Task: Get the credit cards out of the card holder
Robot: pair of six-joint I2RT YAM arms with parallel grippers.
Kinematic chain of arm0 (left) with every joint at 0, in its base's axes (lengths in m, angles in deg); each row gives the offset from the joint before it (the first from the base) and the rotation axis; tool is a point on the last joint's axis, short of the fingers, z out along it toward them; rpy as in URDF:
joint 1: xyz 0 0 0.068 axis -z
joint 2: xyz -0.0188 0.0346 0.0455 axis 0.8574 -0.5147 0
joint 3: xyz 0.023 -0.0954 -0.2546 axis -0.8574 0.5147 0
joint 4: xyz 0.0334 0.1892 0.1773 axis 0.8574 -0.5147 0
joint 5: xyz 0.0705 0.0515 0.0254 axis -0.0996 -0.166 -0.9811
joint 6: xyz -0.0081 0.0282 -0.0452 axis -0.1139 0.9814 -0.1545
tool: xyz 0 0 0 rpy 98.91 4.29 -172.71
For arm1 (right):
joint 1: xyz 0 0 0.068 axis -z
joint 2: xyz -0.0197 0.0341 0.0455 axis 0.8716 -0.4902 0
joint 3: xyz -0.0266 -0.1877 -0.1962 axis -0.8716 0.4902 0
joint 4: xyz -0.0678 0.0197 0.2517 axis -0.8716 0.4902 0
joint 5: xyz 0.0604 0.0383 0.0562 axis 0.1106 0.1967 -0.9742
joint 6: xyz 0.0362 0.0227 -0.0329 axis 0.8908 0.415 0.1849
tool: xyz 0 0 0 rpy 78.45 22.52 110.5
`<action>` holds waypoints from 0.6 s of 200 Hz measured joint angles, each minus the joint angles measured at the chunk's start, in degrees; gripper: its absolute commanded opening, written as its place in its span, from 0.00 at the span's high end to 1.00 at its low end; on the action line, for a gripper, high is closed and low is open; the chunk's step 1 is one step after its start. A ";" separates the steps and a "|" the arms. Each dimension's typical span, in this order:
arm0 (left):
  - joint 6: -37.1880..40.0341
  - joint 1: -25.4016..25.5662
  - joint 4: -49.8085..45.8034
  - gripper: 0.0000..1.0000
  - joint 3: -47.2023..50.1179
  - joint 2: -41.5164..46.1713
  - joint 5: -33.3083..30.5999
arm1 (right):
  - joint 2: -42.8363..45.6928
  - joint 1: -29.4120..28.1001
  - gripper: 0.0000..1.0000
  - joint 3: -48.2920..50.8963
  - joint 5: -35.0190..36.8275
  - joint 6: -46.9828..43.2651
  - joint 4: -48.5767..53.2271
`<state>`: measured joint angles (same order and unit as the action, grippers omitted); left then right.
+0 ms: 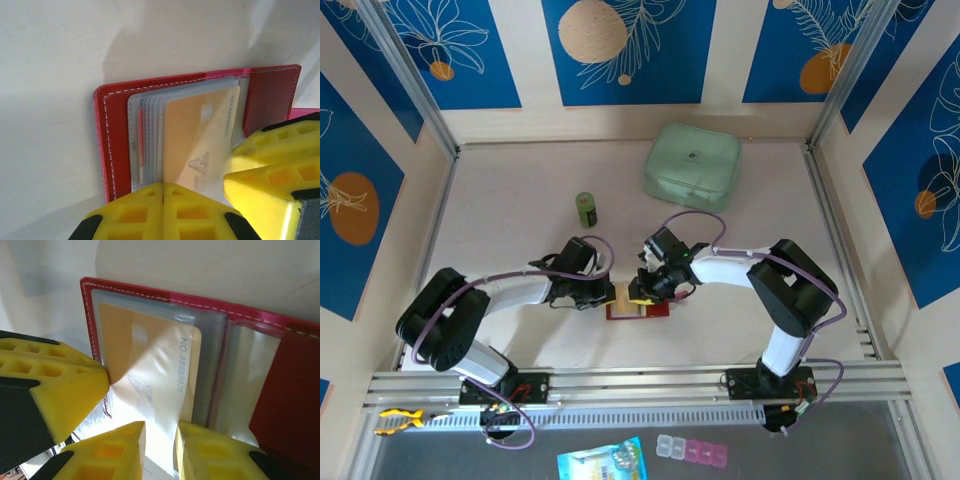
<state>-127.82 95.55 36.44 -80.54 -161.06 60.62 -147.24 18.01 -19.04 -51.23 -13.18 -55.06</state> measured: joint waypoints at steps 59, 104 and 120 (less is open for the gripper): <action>0.00 0.00 -0.87 0.94 0.00 0.00 -0.07 | 0.83 -0.09 0.75 -1.36 4.33 -1.11 4.31; 0.00 0.00 -1.25 0.94 0.00 0.00 -0.07 | 2.47 -0.09 0.75 -1.36 6.80 -1.57 6.73; 0.00 0.00 -1.29 0.94 0.00 0.00 -0.07 | 2.78 -0.09 0.75 -1.36 7.37 -1.84 7.50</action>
<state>-127.82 95.55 35.15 -80.54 -161.06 60.55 -144.46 17.93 -20.40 -43.87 -15.02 -47.56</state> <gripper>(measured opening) 0.061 0.252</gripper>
